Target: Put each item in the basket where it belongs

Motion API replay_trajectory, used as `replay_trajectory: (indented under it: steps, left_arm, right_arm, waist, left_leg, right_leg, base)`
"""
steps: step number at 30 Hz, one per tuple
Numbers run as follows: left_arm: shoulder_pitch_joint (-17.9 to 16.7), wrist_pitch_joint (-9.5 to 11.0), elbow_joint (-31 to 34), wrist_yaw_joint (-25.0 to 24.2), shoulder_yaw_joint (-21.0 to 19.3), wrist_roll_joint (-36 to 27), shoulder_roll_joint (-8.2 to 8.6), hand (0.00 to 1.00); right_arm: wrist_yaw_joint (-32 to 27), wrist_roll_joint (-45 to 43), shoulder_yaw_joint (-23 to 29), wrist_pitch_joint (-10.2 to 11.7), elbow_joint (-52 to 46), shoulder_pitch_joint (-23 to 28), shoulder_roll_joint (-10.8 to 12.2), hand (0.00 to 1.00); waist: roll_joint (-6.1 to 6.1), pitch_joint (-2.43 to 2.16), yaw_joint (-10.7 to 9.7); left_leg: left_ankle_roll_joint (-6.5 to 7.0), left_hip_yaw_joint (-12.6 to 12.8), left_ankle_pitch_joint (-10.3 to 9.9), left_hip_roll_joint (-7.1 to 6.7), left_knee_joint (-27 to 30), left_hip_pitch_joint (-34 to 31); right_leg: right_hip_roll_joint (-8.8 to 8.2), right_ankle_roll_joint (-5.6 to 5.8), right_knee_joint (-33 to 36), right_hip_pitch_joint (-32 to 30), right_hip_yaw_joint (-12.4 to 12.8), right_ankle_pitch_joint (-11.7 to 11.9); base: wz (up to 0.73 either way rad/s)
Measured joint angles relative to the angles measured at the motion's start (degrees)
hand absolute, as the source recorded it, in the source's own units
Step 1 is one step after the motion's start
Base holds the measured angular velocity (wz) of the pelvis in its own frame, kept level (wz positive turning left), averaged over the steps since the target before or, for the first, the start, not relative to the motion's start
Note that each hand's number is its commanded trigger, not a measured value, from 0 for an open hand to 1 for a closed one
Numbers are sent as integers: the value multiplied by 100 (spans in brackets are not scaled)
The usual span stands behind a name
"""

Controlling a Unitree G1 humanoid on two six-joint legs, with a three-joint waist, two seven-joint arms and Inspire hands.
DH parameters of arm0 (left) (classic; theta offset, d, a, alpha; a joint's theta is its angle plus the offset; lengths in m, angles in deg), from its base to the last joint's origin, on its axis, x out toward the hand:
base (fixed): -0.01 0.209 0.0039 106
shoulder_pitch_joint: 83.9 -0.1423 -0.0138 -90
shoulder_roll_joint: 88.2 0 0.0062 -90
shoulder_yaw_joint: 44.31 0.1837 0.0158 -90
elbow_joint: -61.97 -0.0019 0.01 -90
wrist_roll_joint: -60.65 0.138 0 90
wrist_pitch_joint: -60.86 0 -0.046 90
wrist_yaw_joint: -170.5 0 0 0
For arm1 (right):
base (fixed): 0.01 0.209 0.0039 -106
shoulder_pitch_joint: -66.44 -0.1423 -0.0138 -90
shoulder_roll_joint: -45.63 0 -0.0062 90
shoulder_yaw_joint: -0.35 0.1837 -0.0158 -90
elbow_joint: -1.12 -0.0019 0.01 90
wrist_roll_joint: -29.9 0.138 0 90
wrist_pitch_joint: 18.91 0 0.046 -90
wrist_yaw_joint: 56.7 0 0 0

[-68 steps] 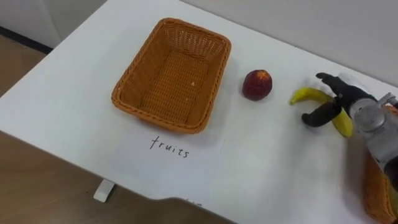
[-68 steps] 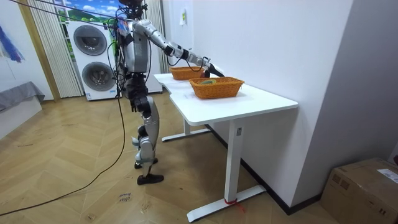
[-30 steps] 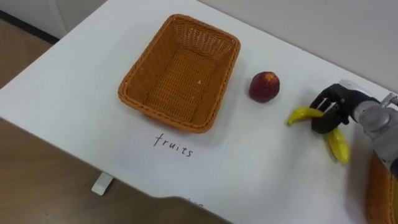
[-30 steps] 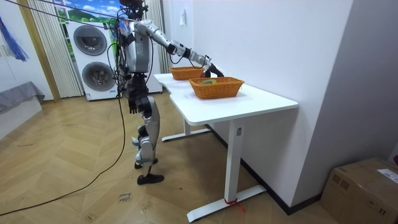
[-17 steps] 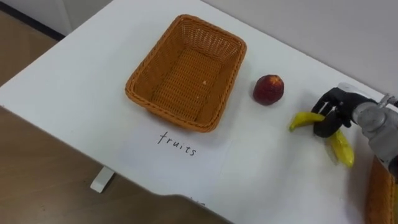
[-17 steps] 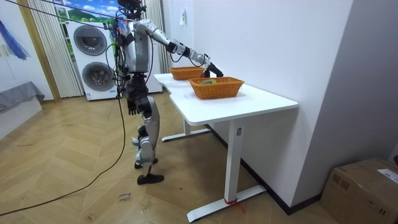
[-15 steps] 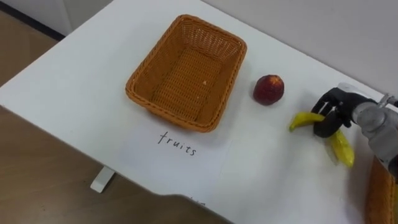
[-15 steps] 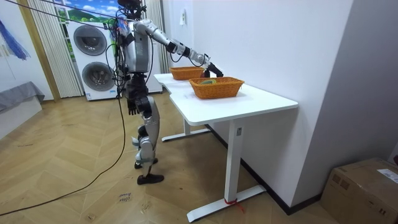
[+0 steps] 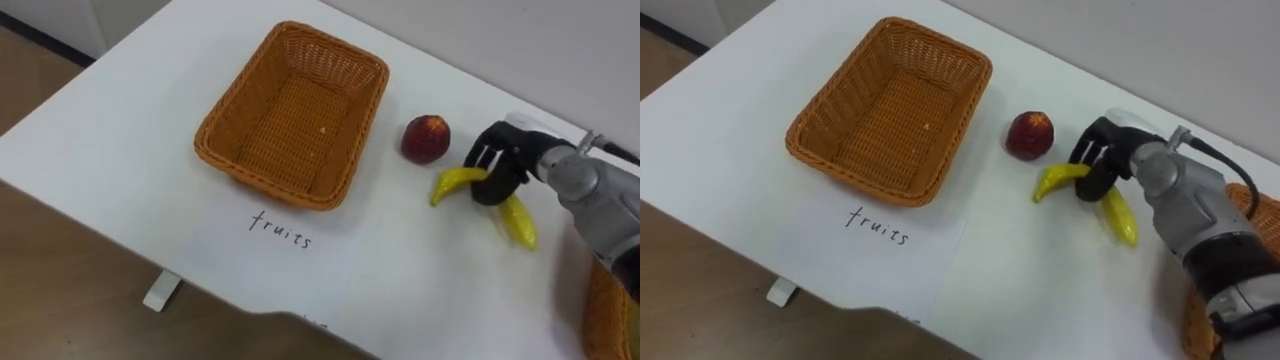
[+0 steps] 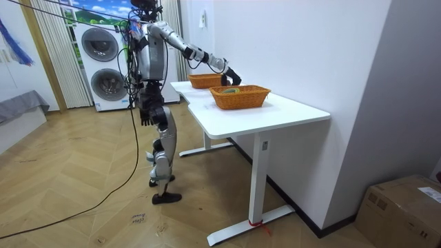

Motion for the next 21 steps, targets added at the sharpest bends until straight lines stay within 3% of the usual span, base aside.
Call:
replay_trajectory:
  steps: [3, 5, 11, 16, 21]
  left_arm:
    - [-215, -1, 117, 7, -228, 22, 4, 0]
    - [-287, 2, 141, 53, -330, -4, 32, 0]
    - [-657, -1, 274, 167, -458, 51, 115, 0]
    - [-705, -2, 381, 262, -608, 67, 170, 0]
    - [-906, -2, 530, 316, -897, 69, 259, 0]
  right_arm:
    - [3, 90, 203, 122, -562, 65, -68, 100]
    - [2, 118, 338, 140, -1118, 232, -325, 100]
    - [-5, 48, 588, 129, -1794, 408, -448, 100]
    - [-3, 22, 835, 83, -2264, 445, -462, 100]
    - [6, 75, 1084, 84, -2704, 453, -479, 100]
  waist:
    - [15, -14, -142]
    - [53, -57, -222]
    - [133, -159, -305]
    - [165, -167, -361]
    - [110, -197, -452]
  left_leg:
    - [1, -2, 1, 0, 0, 67]
    - [1, -18, 0, -3, -47, 167]
    - [-4, 95, 4, 8, -322, 642]
    - [-18, 117, 15, 9, -333, 734]
    - [-22, 106, 27, 8, -362, 815]
  right_leg:
    - [3, 1, -12, 77, 26, 0]
    - [1, 1, -25, 170, 14, -1]
    - [26, 10, -102, 540, 174, -6]
    - [44, 13, -97, 602, 290, -8]
    - [43, 14, -97, 678, 278, -8]
  base:
    - [1]
    - [6]
    - [-11]
    - [-4]
    - [0]
